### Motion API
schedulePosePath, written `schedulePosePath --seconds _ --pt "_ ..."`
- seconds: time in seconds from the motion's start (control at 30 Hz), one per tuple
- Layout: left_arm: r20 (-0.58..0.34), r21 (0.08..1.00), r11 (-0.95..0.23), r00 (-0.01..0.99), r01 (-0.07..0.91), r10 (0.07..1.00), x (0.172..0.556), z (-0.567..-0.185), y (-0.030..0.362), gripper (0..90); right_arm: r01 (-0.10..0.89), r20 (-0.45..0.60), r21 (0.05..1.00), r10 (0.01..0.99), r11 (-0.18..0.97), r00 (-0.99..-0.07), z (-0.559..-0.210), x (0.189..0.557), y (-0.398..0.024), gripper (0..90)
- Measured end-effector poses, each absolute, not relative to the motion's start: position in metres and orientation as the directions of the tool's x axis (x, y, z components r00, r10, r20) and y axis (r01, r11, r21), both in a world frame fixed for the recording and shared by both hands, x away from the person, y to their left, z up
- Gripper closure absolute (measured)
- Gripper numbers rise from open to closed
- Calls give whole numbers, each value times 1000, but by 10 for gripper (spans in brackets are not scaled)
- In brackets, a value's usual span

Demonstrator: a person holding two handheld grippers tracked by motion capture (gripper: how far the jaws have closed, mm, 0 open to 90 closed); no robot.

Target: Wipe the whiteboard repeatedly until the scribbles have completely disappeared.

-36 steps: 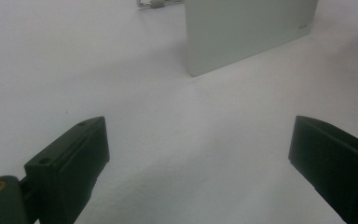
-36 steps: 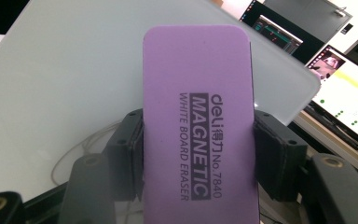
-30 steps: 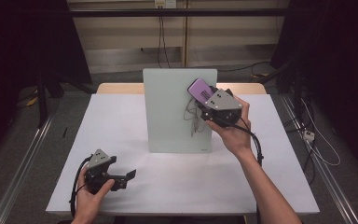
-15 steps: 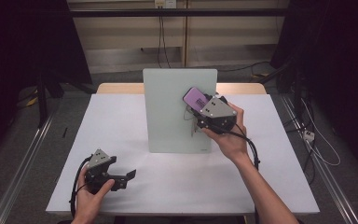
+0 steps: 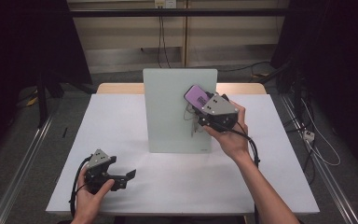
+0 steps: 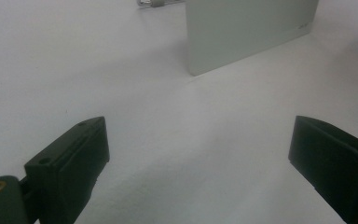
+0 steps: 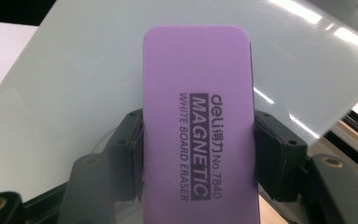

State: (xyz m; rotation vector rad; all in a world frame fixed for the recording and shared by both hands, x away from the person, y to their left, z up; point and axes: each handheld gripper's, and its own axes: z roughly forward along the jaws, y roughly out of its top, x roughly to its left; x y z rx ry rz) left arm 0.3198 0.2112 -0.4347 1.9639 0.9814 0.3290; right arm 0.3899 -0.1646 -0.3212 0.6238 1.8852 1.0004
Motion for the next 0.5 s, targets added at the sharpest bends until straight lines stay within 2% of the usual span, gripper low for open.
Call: schedulePosePath --seconds 0.5 --pt "-142 809 -292 652 510 745 320 -435 210 50 25 -487 838 767 545 -417 -293 399 -177 413"
